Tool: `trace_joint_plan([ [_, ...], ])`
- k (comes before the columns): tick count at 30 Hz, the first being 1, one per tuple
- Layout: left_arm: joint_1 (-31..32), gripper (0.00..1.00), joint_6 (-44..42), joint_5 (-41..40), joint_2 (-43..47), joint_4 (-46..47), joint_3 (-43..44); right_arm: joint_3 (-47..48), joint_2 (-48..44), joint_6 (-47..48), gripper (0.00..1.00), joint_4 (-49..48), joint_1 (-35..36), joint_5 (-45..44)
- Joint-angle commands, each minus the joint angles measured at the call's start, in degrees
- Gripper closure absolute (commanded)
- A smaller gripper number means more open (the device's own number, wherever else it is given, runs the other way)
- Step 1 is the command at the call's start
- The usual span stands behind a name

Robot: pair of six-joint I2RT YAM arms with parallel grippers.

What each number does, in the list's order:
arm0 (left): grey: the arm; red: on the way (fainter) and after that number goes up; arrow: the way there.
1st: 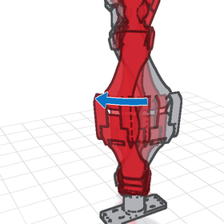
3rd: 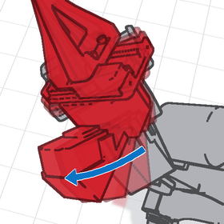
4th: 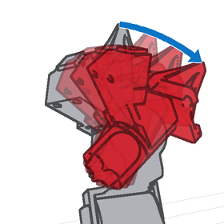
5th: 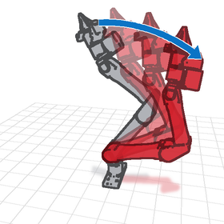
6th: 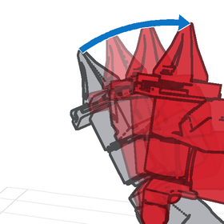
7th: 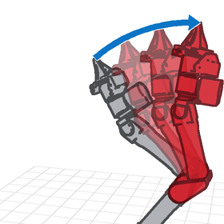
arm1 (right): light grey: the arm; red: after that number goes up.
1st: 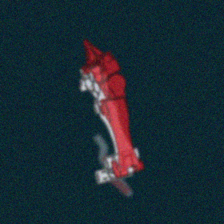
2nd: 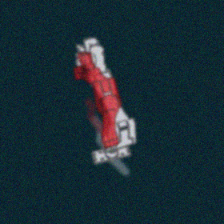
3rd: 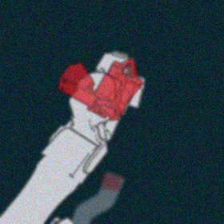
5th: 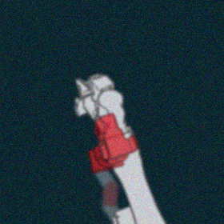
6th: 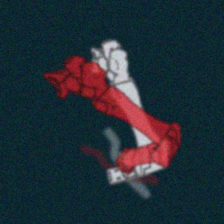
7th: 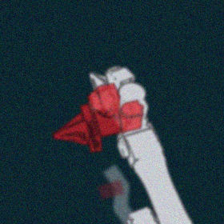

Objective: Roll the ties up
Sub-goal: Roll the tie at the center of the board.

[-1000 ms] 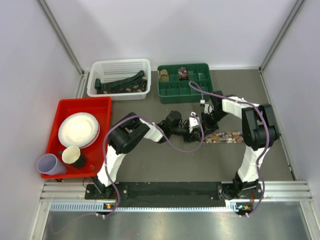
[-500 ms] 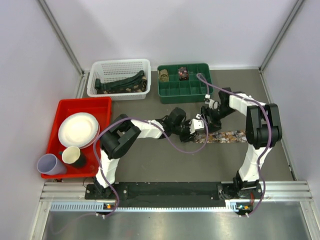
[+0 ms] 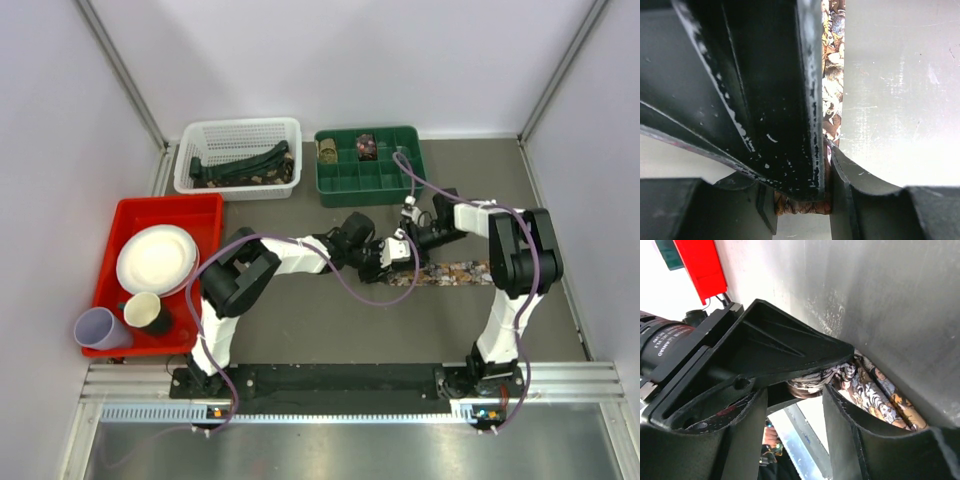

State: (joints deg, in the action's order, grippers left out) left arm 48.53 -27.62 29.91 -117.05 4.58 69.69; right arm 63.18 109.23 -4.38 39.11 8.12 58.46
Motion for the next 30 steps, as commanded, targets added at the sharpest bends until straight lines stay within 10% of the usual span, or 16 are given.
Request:
trace_joint_plan([
  [1,-0.7,0.89,-2.7,-5.7,-5.5,-16.4,-3.2,-1.2,-0.1,-2.5,0.54,-7.9,1.5,0.8],
  [8,-1.0,0.86,-1.4,-5.6,-5.6,-16.6,-3.0,-2.3,0.5,-1.6,1.00,-8.9,2.9,-2.5],
  [15,-3.1,0.40,3.6,-0.7,-4.1,-10.4,-6.0,-1.7,1.2,4.0,1.00,-0.6,1.1,-14.8],
  [30,-3.5,0.20,12.9,10.9,-5.5,20.3,-11.2,0.8,0.4,-2.6,1.00,0.7,0.8,-32.6],
])
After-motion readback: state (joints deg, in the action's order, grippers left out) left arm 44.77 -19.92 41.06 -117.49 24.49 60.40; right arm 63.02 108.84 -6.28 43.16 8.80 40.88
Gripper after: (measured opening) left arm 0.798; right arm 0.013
